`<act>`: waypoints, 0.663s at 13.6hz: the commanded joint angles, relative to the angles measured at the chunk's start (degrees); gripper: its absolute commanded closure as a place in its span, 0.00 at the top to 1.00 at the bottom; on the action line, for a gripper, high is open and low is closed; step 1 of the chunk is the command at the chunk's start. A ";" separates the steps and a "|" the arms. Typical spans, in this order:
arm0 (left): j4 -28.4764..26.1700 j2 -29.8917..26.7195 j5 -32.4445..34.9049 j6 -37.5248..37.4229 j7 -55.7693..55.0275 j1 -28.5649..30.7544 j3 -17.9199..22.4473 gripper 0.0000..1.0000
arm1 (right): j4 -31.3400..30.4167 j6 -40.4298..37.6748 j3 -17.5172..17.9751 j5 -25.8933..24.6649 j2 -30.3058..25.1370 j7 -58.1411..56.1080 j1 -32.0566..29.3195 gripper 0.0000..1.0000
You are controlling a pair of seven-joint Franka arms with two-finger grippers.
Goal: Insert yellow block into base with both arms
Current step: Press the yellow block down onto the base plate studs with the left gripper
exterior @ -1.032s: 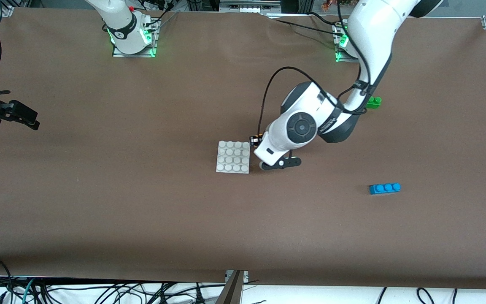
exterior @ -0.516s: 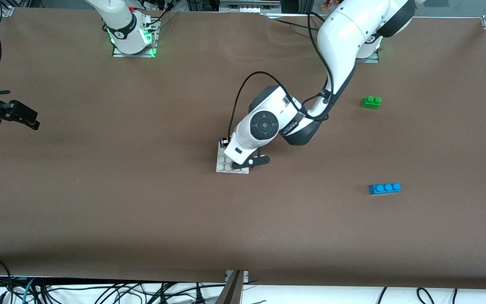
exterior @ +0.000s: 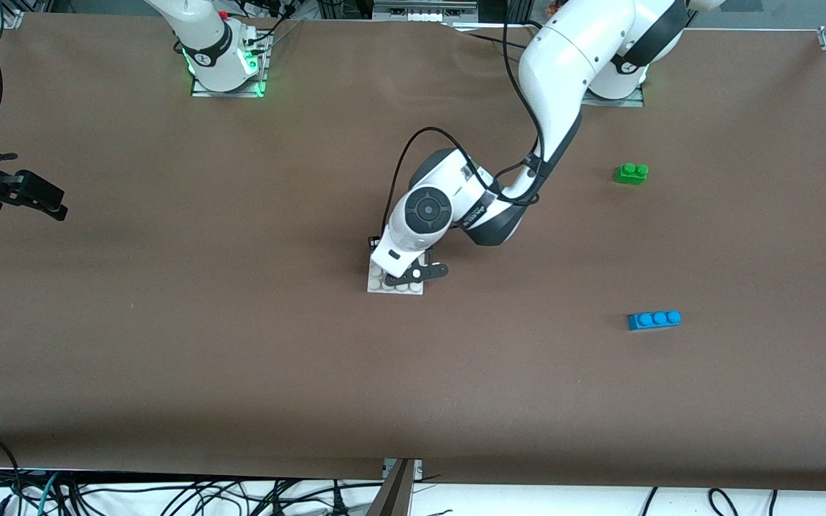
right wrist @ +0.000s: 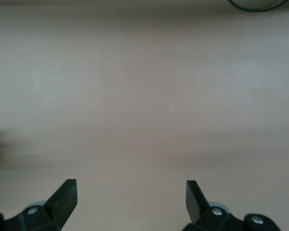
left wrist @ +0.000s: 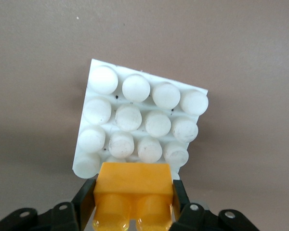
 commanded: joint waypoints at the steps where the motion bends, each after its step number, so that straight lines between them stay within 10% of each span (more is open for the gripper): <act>1: 2.50 1.66 -0.29 0.84 -0.82 -1.89 1.81 0.00 | -0.38 -0.38 0.37 -0.73 -0.57 -0.21 -0.27 1.00; 9: 2.68 2.71 -0.28 3.30 1.03 -2.85 4.01 0.00 | -0.38 -0.38 0.37 -0.73 -0.57 -0.13 -0.27 1.00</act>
